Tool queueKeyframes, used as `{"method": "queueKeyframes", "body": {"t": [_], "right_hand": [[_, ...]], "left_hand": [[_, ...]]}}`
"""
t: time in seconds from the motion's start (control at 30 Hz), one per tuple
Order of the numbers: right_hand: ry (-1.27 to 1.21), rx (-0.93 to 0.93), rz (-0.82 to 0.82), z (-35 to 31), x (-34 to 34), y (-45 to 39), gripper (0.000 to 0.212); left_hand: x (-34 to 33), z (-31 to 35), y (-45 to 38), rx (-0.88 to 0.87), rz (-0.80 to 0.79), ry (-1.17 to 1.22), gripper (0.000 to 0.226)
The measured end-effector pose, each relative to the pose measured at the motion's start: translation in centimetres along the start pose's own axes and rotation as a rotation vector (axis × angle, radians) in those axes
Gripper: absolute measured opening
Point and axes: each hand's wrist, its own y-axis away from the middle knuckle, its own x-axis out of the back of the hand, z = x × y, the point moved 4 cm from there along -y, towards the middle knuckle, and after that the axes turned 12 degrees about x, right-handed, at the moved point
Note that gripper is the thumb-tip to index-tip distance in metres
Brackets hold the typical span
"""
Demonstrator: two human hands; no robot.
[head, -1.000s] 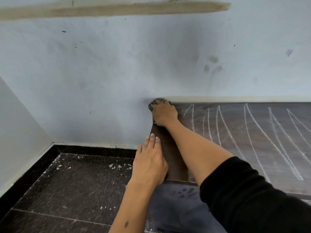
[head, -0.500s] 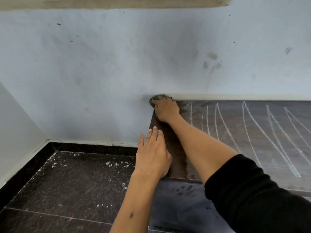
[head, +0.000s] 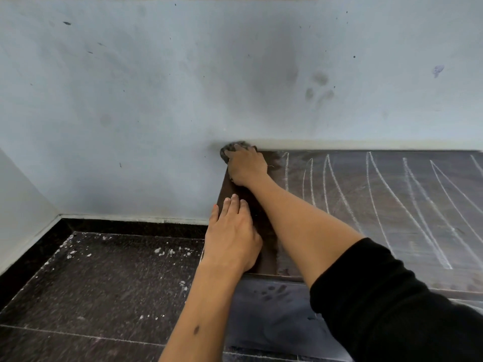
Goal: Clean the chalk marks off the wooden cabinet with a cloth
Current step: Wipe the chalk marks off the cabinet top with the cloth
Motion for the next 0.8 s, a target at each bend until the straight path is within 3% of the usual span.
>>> {"method": "queueKeyframes", "body": {"t": [0.07, 0.23, 0.3, 0.43, 0.5, 0.67, 0.8], "right_hand": [[-0.023, -0.004, -0.036, 1.2, 0.5, 0.3, 0.042], [0.042, -0.305, 0.032, 4.3, 1.0, 1.5, 0.04], [0.057, -0.336, 0.046, 3.1, 0.6, 1.4, 0.042], [0.02, -0.032, 0.028, 0.0, 0.0, 0.6, 0.042], [-0.015, 0.028, -0.031, 0.7, 0.3, 0.8, 0.042], [0.036, -0.232, 0.009, 5.2, 1.5, 2.2, 0.037], [0.06, -0.328, 0.032, 3.2, 0.9, 2.0, 0.042]], "left_hand": [[0.0, -0.1, 0.1, 0.004, -0.005, 0.002, 0.056], [-0.1, -0.4, 0.3, 0.0, -0.02, 0.011, 0.054], [-0.1, -0.3, 0.3, 0.0, -0.008, 0.006, 0.054], [-0.2, 0.2, -0.1, 0.003, 0.017, 0.009, 0.055], [-0.3, 0.5, -0.2, 0.007, 0.013, 0.022, 0.054], [-0.4, 0.2, 0.1, 0.007, -0.01, 0.007, 0.054], [-0.3, 0.2, 0.1, 0.01, 0.004, 0.009, 0.053]]}}
